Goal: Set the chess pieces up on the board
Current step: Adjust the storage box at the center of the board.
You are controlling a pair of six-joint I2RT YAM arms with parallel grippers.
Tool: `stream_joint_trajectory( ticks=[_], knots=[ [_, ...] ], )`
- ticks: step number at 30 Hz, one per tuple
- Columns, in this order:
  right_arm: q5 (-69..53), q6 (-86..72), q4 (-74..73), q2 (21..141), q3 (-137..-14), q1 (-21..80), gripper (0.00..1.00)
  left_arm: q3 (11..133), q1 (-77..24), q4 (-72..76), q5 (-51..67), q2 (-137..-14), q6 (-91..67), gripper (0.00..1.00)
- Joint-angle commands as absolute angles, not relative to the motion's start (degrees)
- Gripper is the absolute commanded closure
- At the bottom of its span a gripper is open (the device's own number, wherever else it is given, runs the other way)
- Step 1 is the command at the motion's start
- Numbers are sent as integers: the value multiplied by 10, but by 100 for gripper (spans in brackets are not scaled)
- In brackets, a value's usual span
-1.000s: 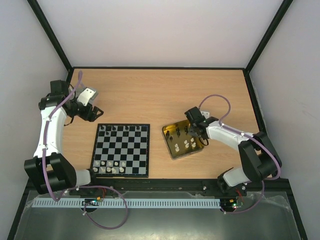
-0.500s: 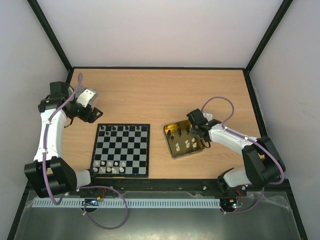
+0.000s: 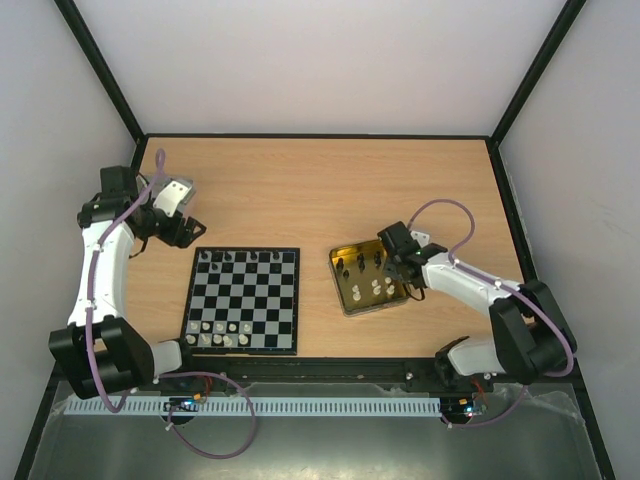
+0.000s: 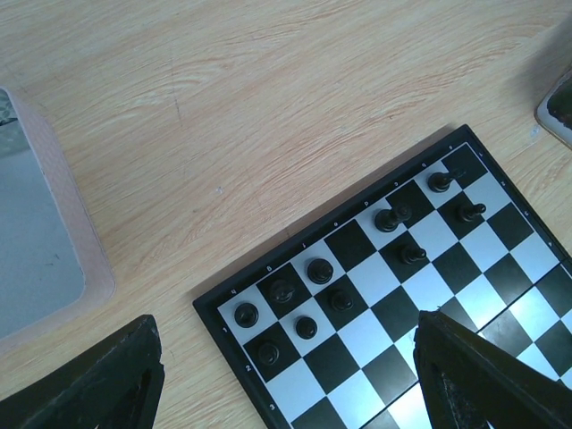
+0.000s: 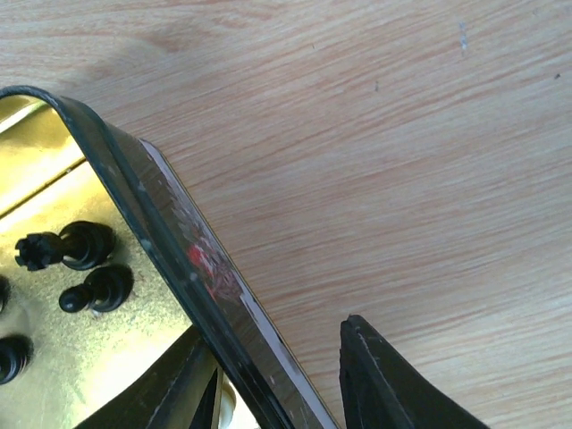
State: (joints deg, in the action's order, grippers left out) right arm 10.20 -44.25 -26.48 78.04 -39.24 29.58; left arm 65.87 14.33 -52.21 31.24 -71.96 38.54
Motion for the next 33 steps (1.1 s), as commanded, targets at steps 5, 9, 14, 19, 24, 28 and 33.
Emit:
stream_joint_trajectory(
  ticks=[5,9,14,19,24,28,33],
  knots=[
    [83,-473,-279,727,-358,293,67,645,146,-521,322,-705,382,22],
    [78,-482,-277,715,-346,294,70,640,148,-519,324,-703,380,22],
    [77,-495,-268,708,-332,293,73,633,150,-514,324,-698,379,22],
    [85,-513,-257,705,-318,293,73,626,152,-511,326,-696,377,22],
    [95,-527,-255,701,-313,293,73,619,156,-508,329,-694,376,22],
    [101,-530,-260,691,-315,293,63,619,159,-506,333,-696,376,22],
    [116,-521,-273,666,-336,294,37,625,160,-508,337,-695,375,22]
  ],
)
